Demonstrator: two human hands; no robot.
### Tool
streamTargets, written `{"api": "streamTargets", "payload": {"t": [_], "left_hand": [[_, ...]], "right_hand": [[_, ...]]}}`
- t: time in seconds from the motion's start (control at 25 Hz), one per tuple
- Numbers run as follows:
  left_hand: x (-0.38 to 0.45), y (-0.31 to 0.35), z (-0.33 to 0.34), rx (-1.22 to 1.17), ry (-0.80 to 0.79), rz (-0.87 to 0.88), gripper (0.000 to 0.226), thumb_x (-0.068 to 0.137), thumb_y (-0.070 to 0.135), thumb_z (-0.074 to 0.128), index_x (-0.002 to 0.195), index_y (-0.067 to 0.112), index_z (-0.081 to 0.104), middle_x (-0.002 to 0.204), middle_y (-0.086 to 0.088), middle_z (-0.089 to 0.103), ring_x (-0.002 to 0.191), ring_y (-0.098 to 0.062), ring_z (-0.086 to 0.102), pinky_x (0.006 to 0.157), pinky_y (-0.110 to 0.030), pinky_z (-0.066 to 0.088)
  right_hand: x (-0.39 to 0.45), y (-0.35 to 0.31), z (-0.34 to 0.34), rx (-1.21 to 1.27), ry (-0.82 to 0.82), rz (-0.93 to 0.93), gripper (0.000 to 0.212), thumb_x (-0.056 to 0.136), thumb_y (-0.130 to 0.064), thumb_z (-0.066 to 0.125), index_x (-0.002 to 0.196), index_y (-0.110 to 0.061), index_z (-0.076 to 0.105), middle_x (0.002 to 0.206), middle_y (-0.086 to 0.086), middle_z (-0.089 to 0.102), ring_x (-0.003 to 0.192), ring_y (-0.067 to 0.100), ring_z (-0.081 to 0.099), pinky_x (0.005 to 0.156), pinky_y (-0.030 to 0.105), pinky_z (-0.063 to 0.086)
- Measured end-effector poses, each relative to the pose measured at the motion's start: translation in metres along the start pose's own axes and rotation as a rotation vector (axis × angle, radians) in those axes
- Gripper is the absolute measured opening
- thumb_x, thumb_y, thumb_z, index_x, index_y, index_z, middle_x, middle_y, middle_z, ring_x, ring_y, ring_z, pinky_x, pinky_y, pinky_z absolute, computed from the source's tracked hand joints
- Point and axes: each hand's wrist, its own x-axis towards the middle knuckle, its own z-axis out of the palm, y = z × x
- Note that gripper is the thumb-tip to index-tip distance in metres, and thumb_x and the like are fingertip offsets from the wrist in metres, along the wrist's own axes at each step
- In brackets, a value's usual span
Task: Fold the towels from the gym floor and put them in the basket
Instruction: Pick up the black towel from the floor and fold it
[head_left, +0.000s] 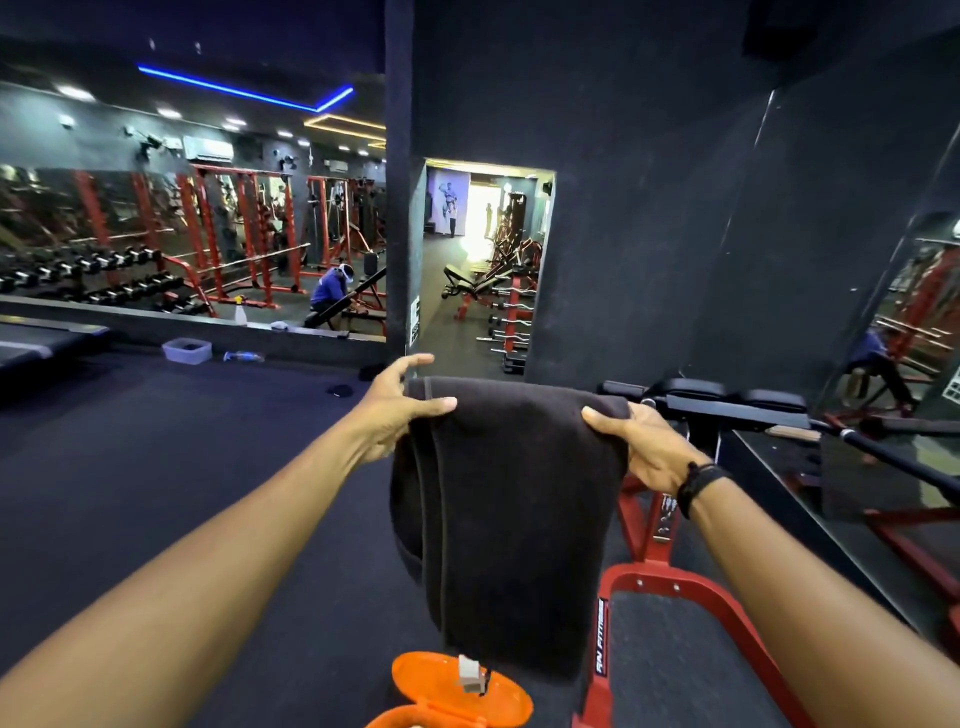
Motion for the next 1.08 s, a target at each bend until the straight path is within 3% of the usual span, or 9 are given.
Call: {"api": "streamTargets", "payload": {"t": [0.12, 0.2, 0.28, 0.44, 0.64, 0.76, 0.88, 0.96, 1.08], "left_hand": [[0.001, 0.005, -0.002, 0.020, -0.030, 0.051, 0.067, 0.067, -0.004, 0.080, 0.125, 0.019, 0.055, 0.113, -0.014, 0.060, 0.102, -0.024, 0.060, 0.093, -0.037, 0.052], [0.003, 0.003, -0.005, 0.103, -0.046, 0.066, 0.071, 0.063, -0.003, 0.083, 0.124, 0.023, 0.057, 0.120, -0.012, 0.058, 0.109, -0.024, 0.059, 0.095, -0.038, 0.051], [0.005, -0.001, -0.004, 0.268, -0.029, 0.091, 0.065, 0.062, 0.001, 0.086, 0.117, 0.024, 0.061, 0.120, -0.010, 0.056, 0.109, -0.023, 0.057, 0.097, -0.038, 0.050], [0.008, 0.003, 0.001, 0.315, -0.030, 0.083, 0.034, 0.072, -0.002, 0.078, 0.099, 0.013, 0.067, 0.095, -0.011, 0.064, 0.089, -0.020, 0.058, 0.086, -0.033, 0.052], [0.006, 0.003, 0.004, 0.557, -0.168, 0.051, 0.046, 0.060, -0.002, 0.086, 0.100, 0.012, 0.068, 0.097, -0.002, 0.065, 0.087, -0.015, 0.060, 0.084, -0.032, 0.051], [0.012, -0.003, 0.005, 0.749, -0.124, 0.134, 0.023, 0.072, 0.008, 0.080, 0.087, 0.020, 0.068, 0.096, -0.005, 0.066, 0.091, -0.022, 0.061, 0.084, -0.035, 0.050], [0.014, -0.002, 0.006, 0.744, -0.117, 0.131, 0.011, 0.080, 0.014, 0.074, 0.076, 0.021, 0.066, 0.083, -0.004, 0.064, 0.079, -0.017, 0.058, 0.074, -0.031, 0.047], [0.015, 0.001, 0.005, 0.802, -0.081, 0.155, 0.019, 0.084, 0.023, 0.071, 0.068, 0.022, 0.063, 0.070, 0.000, 0.058, 0.070, -0.013, 0.052, 0.064, -0.028, 0.040], [0.017, 0.002, 0.002, 0.920, -0.060, 0.327, 0.023, 0.083, 0.030, 0.072, 0.065, 0.019, 0.063, 0.069, -0.003, 0.060, 0.071, -0.014, 0.054, 0.063, -0.030, 0.040]], "right_hand": [[0.001, -0.014, -0.007, 0.006, -0.097, 0.004, 0.039, 0.083, 0.000, 0.064, 0.121, 0.005, 0.057, 0.115, 0.020, 0.065, 0.089, 0.020, 0.069, 0.074, 0.027, 0.058], [0.002, -0.015, -0.013, -0.121, -0.147, -0.004, 0.046, 0.078, 0.005, 0.067, 0.122, 0.002, 0.055, 0.115, 0.019, 0.066, 0.099, 0.025, 0.067, 0.085, 0.034, 0.057], [0.004, -0.016, -0.015, -0.218, -0.056, -0.043, 0.052, 0.076, 0.011, 0.069, 0.124, 0.004, 0.049, 0.110, 0.021, 0.067, 0.092, 0.024, 0.069, 0.083, 0.034, 0.058], [0.002, -0.018, -0.013, -0.294, 0.075, -0.153, 0.050, 0.076, 0.010, 0.070, 0.120, -0.005, 0.052, 0.090, 0.014, 0.069, 0.067, 0.009, 0.068, 0.061, 0.019, 0.056], [0.001, -0.011, -0.012, -0.352, 0.142, -0.238, 0.047, 0.067, 0.013, 0.076, 0.111, 0.004, 0.063, 0.083, 0.004, 0.072, 0.069, 0.008, 0.069, 0.070, 0.023, 0.058], [-0.004, -0.014, -0.013, -0.507, 0.195, -0.306, 0.039, 0.064, 0.002, 0.083, 0.100, -0.006, 0.070, 0.088, 0.008, 0.074, 0.081, 0.018, 0.070, 0.080, 0.034, 0.058], [-0.008, -0.017, -0.014, -0.801, 0.300, -0.417, 0.022, 0.065, -0.016, 0.087, 0.077, -0.026, 0.071, 0.074, -0.003, 0.072, 0.070, 0.008, 0.065, 0.069, 0.028, 0.055], [-0.007, -0.014, -0.015, -0.858, 0.315, -0.461, 0.017, 0.070, -0.019, 0.083, 0.073, -0.028, 0.069, 0.073, -0.001, 0.071, 0.070, 0.012, 0.064, 0.069, 0.032, 0.053], [0.001, -0.012, -0.023, -0.992, 0.361, -0.474, 0.010, 0.076, -0.024, 0.078, 0.075, -0.027, 0.068, 0.079, 0.003, 0.067, 0.078, 0.018, 0.061, 0.072, 0.032, 0.049]]}}
